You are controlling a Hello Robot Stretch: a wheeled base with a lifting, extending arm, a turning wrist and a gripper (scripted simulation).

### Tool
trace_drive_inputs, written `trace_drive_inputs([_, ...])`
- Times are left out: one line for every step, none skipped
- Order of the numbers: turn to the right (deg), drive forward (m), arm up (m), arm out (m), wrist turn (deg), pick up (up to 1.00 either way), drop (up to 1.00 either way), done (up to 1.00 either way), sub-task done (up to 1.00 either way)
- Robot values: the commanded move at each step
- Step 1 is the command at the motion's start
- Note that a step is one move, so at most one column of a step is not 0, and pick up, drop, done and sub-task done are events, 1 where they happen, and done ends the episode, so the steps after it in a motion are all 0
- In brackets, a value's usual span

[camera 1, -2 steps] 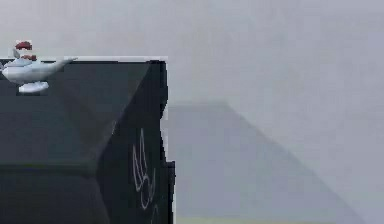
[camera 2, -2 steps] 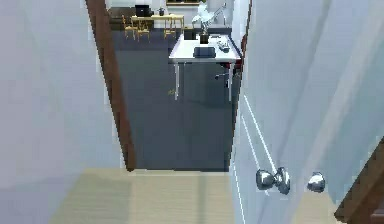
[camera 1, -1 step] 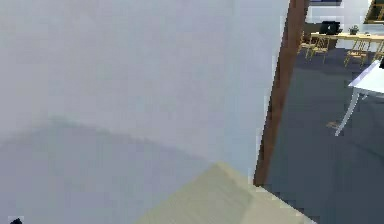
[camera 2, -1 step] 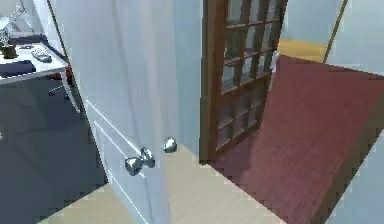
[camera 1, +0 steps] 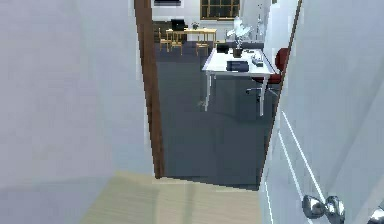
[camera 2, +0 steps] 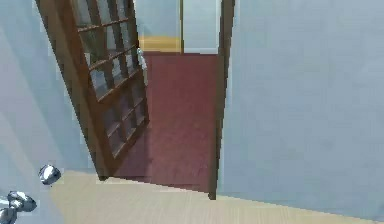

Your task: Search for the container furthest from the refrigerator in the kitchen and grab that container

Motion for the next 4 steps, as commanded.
trace_drive_inputs([0.0, 0.7, 0.0, 0.0, 0.0, 0.0, 0.0, 0.0, 0.0])
trace_drive_inputs([6.0, 0.0, 0.0, 0.0, 0.0, 0.0, 0.0, 0.0, 0.0])
trace_drive_inputs([0.0, 0.35, 0.0, 0.0, 0.0, 0.0, 0.0, 0.0, 0.0])
trace_drive_inputs([6.0, 0.0, 0.0, 0.0, 0.0, 0.0, 0.0, 0.0, 0.0])
